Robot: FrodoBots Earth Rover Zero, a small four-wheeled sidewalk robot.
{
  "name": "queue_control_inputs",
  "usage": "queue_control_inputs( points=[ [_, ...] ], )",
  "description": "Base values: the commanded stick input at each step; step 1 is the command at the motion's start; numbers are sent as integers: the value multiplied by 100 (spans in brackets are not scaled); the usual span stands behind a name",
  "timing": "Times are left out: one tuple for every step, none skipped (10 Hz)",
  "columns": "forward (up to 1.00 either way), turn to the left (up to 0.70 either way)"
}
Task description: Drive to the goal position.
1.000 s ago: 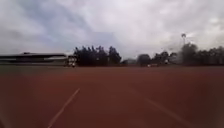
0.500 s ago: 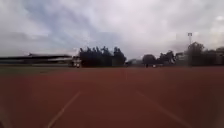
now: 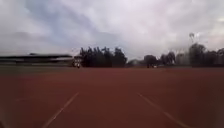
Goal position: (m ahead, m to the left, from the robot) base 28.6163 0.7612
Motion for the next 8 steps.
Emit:
queue_control_inputs(
  points=[
    [70,0],
    [70,0],
    [70,0],
    [70,0],
    [70,0],
    [70,0],
    [70,0],
    [70,0]
  ],
)
